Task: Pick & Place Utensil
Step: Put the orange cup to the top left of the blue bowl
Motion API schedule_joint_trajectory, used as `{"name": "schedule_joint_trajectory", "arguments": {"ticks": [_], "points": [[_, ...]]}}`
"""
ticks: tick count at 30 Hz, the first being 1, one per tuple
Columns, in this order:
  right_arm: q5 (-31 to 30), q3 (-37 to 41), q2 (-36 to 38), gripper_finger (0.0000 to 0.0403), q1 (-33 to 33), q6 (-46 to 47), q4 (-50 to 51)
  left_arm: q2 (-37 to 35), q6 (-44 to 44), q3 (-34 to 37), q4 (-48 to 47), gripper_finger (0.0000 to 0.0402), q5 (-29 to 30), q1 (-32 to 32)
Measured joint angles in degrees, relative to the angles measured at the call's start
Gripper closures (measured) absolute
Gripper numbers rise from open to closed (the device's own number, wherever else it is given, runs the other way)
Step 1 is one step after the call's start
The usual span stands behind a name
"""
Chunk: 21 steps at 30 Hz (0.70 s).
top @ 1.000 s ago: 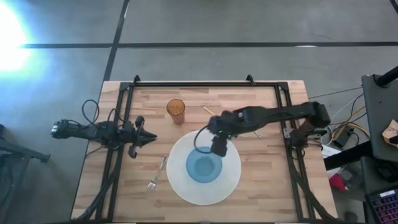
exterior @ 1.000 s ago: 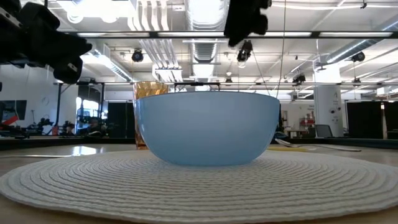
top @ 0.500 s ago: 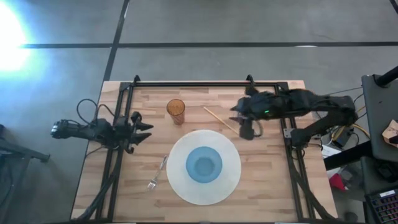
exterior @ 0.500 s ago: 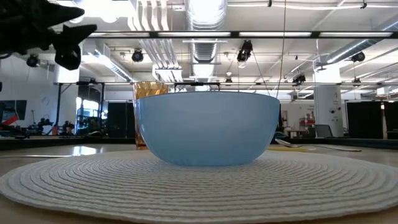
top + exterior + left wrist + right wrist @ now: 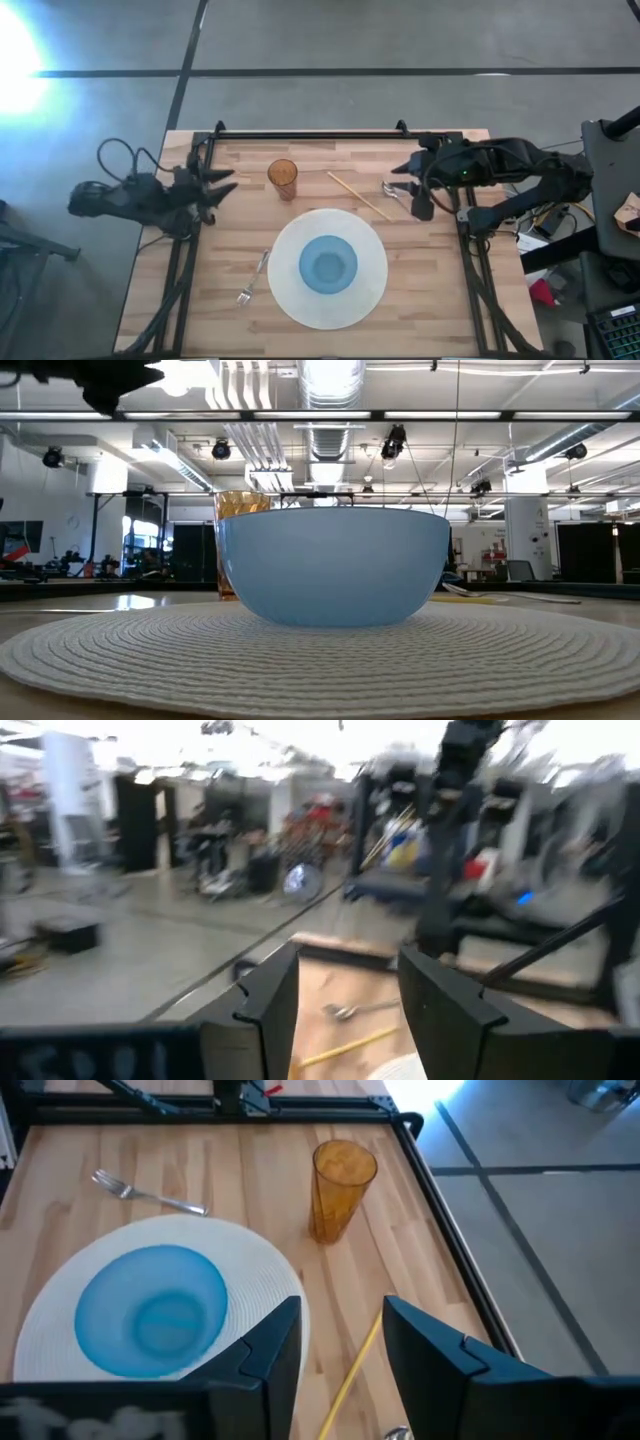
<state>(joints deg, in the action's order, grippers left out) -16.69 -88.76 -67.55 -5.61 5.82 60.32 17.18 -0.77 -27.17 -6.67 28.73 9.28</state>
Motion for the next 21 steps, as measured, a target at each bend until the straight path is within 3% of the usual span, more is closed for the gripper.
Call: {"name": "schedule_joint_trajectory", "arguments": {"ticks": [8, 14, 21], "points": [[0.0, 2.7, -0.6, 0.0268, 0.0, 0.0, 0.0, 13.1, 1.3, -23.4, -23.1, 0.0236, 0.7, -2.1], [0.0, 4.1, -0.8, 0.0262, 0.0, 0.2, -0.1, 22.7, -0.1, -36.3, -36.9, 0.0236, 0.3, -4.4], [0.0, 4.2, -0.8, 0.0267, 0.1, 0.0, -0.7, 34.2, -3.2, -47.0, -47.3, 0.0236, -11.6, -12.7]]}}
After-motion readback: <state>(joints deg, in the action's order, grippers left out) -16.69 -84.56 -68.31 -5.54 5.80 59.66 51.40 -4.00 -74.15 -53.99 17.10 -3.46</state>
